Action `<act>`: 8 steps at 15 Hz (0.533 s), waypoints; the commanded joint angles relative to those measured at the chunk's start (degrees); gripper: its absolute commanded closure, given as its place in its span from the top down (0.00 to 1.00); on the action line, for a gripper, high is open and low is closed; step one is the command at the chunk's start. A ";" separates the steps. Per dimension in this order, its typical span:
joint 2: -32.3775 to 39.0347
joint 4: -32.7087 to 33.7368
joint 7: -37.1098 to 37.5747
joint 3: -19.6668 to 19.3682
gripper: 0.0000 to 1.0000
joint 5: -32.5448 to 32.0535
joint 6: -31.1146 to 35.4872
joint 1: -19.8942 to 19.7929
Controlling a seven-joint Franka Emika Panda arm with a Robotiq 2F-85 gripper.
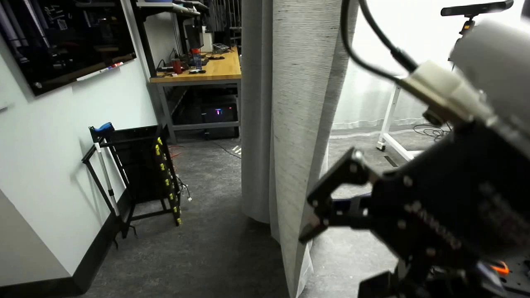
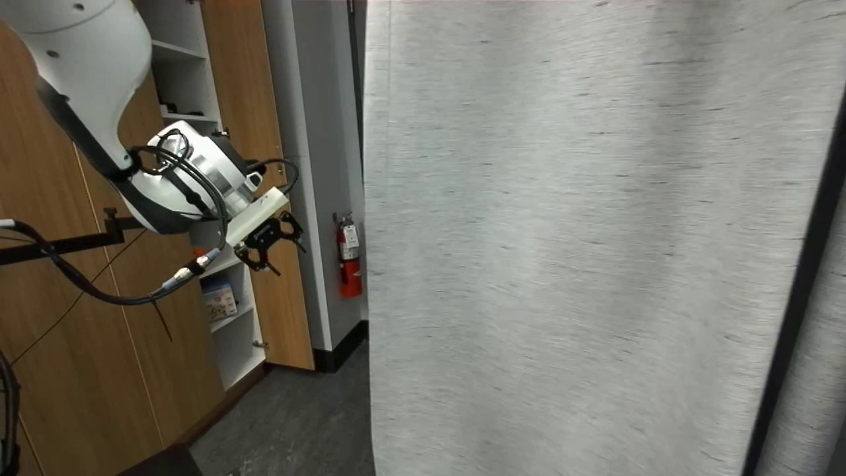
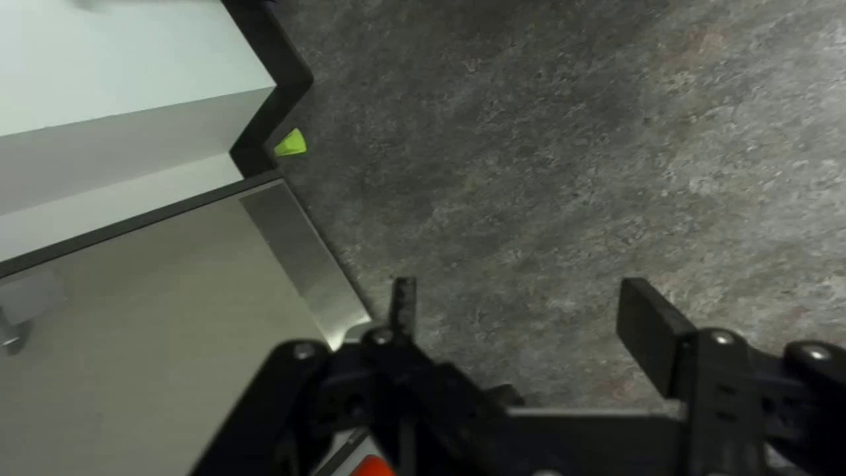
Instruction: Move the curtains to the left
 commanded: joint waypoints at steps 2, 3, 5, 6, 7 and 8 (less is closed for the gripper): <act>16.28 7.46 9.41 -0.19 1.00 -12.74 -6.23 3.52; 18.76 8.57 9.64 -0.38 1.00 -12.80 -8.00 4.30; 13.97 4.38 6.95 -4.41 1.00 -8.71 -3.94 6.99; 14.52 4.52 6.95 -5.22 1.00 -8.68 -3.65 7.69; 14.40 4.54 6.93 -5.72 1.00 -8.67 -3.54 8.04; 13.95 4.49 6.93 -5.88 1.00 -8.68 -3.59 8.17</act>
